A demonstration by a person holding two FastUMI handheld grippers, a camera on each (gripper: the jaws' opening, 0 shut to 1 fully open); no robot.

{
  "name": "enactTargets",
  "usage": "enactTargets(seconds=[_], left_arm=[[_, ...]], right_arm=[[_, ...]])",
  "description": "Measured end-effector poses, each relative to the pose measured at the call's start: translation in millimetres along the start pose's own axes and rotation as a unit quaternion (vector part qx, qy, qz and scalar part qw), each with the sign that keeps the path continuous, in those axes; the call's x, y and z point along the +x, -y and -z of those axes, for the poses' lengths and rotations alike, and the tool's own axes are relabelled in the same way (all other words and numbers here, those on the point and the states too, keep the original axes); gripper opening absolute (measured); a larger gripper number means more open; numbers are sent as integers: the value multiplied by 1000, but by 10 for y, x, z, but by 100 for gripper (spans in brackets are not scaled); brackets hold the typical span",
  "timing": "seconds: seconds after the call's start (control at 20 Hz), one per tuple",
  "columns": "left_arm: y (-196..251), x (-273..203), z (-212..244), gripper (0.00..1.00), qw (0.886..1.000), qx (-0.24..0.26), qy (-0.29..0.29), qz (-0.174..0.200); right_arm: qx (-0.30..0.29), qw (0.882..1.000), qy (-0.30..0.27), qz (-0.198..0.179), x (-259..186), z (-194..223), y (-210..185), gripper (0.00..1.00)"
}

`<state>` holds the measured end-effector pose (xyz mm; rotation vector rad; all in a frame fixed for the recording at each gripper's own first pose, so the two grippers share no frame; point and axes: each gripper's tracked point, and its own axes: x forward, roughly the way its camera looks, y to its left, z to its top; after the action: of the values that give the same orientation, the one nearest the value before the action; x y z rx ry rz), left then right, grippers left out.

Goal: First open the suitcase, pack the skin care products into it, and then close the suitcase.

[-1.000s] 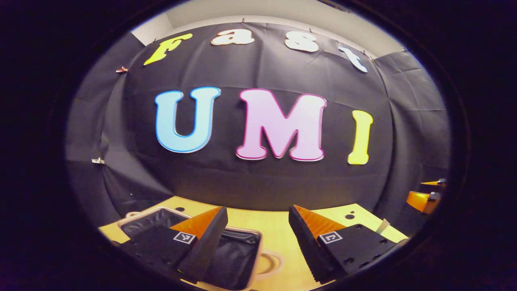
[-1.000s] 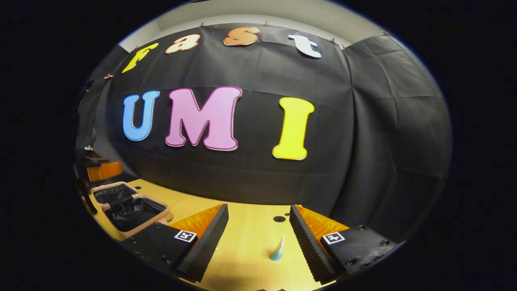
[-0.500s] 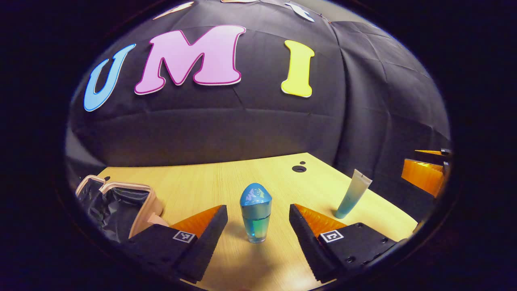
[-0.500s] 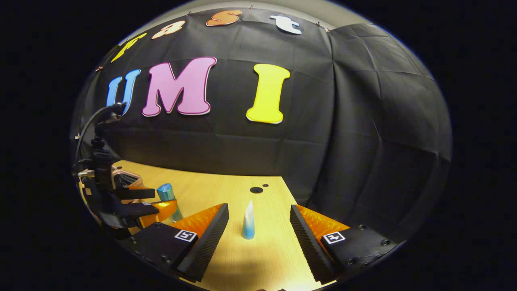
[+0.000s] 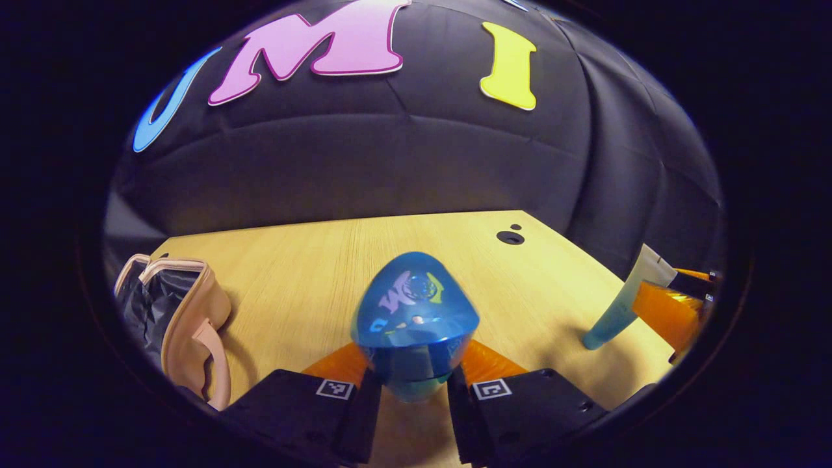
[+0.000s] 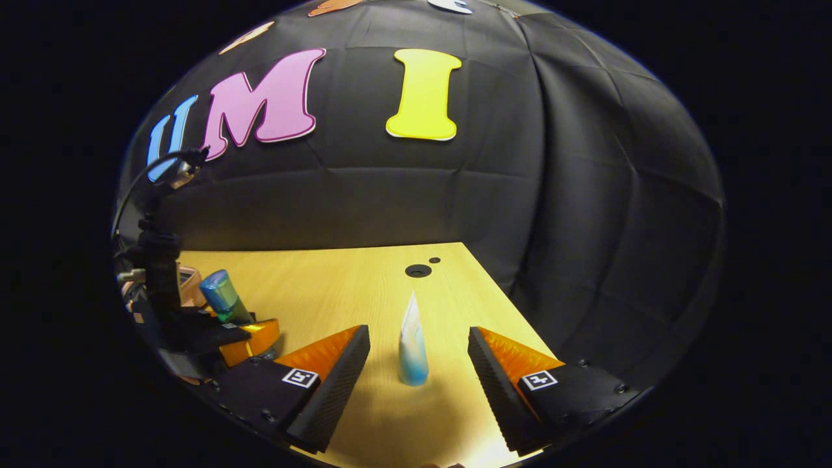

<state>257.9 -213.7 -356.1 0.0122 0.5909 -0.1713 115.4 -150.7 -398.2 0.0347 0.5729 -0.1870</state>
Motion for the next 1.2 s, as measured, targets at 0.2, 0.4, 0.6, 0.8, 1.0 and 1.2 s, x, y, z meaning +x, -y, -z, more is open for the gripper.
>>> enactTargets(seconds=[0.2, 0.4, 0.6, 0.8, 1.0, 1.2], left_arm=[[-17, -8, -11, 50, 1000, -9, 3, -2], [-26, -24, -15, 50, 1000, -13, 3, -1], [-41, -34, -8, 50, 1000, -16, 2, 1], [-37, -117, 1, 49, 999, -24, 14, 17], [-43, -259, -92, 48, 998, -22, 49, 40], [-159, -502, -299, 47, 994, -30, 84, 56]], right_arm=[[28, 999, -6, 14, 366, 118, -60, 97], [22, 999, -27, 15, 662, 299, -70, 96], [19, 999, -46, -10, 739, 391, -170, 54], [-11, 998, -57, -26, 553, 428, -197, 29], [-23, 999, -35, -26, 278, 229, -220, 29], [-24, 999, -14, -36, -33, -27, -400, 29]])
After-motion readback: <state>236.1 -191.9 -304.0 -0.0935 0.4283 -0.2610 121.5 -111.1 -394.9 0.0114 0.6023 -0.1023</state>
